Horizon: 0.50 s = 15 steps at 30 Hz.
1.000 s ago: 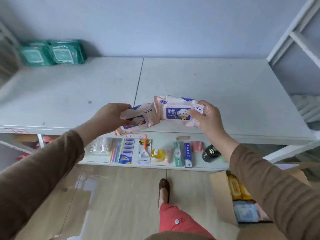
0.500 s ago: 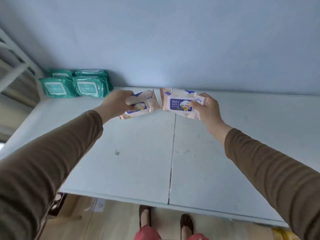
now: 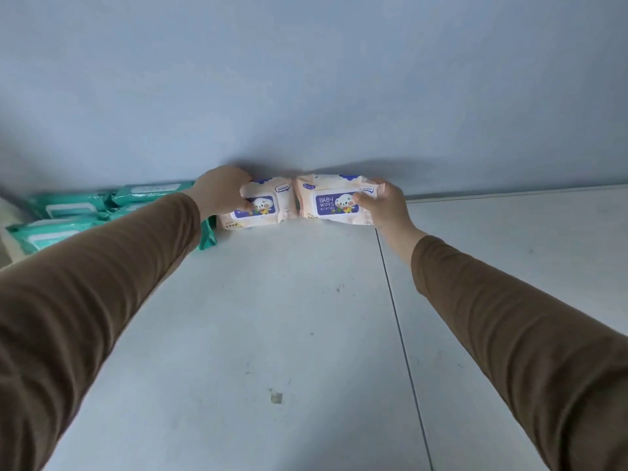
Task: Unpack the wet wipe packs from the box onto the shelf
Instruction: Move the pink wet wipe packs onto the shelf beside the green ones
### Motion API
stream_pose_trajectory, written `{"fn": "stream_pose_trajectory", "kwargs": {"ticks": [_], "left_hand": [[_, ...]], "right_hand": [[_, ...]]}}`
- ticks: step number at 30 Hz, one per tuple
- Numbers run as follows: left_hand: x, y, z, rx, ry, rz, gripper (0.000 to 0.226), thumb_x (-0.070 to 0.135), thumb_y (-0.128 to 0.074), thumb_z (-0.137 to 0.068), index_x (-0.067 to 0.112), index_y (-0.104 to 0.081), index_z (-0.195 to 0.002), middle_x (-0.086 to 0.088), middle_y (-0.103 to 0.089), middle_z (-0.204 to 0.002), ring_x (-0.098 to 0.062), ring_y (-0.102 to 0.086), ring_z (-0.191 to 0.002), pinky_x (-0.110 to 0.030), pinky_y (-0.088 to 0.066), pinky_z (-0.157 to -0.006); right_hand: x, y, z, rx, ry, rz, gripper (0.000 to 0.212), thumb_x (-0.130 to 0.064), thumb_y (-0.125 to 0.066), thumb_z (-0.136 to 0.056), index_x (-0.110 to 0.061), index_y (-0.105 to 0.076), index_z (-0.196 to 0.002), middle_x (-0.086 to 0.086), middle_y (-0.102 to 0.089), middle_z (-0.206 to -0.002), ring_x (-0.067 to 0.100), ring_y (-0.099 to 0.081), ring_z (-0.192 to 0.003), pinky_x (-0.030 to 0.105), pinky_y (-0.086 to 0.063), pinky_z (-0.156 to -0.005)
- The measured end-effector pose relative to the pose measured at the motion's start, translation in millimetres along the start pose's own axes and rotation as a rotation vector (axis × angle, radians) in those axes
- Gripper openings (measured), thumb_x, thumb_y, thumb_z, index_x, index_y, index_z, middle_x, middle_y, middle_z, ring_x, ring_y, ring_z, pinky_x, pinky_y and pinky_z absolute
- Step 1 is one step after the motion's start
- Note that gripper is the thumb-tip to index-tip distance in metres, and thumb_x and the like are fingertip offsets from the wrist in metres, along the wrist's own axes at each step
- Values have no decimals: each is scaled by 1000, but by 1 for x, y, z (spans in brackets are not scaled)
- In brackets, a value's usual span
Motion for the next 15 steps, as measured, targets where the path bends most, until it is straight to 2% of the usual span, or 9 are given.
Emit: {"fn": "stream_pose_trajectory", "kwargs": {"ticks": [2, 5, 7, 9, 11, 13, 15], "left_hand": [[-5, -1, -6, -3, -12, -20, 28, 38, -74, -80, 17, -60, -93, -6, -66, -96, -27, -56, -85, -36, -48, -72], [-4, -5, -1, 81, -36, -48, 27, 37, -72, -81, 18, -61, -97, -4, -65, -99, -29, -60, -94, -33, -43, -67], [-2, -8, 10, 218, -63, -53, 28, 33, -73, -80, 18, -56, -95, -4, -64, -97, -31, -59, -95, -33, -40, -63], [1, -13, 20, 351, -123, -93, 38, 28, -78, -74, 15, -57, -102, -5, -63, -99, -31, -56, -97, -37, -43, -65], [-1, -17, 24, 431, -148, -121, 48, 27, -83, -68, 13, -58, -106, -7, -60, -99, -33, -53, -96, -42, -45, -73], [-3, -18, 24, 468, -130, -128, 48, 23, -85, -65, 11, -57, -102, -8, -58, -98, -34, -51, -96, -45, -45, -74], [-1, -19, 22, 473, -119, -141, 45, 17, -83, -65, 11, -55, -100, -9, -58, -97, -34, -50, -97, -45, -45, -73]], "right_hand": [[4, -11, -10, 26, -30, 4, 23, -19, -66, -68, -39, -74, -75, -9, -75, -83, 24, -72, -85, 55, -55, -91], [10, -16, -20, 94, -74, 92, 16, -27, -65, -65, -28, -70, -79, -3, -74, -85, 26, -71, -85, 51, -56, -88], [13, -14, -21, 132, -91, 165, 29, -33, -70, -63, -19, -68, -89, 3, -74, -88, 28, -71, -87, 50, -56, -84], [18, -12, -18, 188, -88, 178, 50, -39, -79, -64, -14, -56, -100, 6, -70, -98, 26, -69, -92, 50, -55, -85], [24, -15, -14, 194, -63, 168, 57, -41, -84, -65, -19, -47, -102, -2, -67, -102, 19, -68, -96, 46, -54, -88], [30, -22, -14, 177, -62, 186, 56, -41, -85, -65, -28, -46, -104, -14, -66, -103, 12, -67, -98, 42, -53, -92], [31, -26, -18, 183, -74, 219, 59, -41, -83, -67, -31, -45, -111, -19, -64, -105, 12, -66, -100, 39, -51, -95]]}}
Point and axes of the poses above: each hand's wrist, its own z-axis away from the middle knuckle, its own y-axis out of the back of the hand, x = y × z, the point moved 4 cm from there along -z, towards the middle knuckle
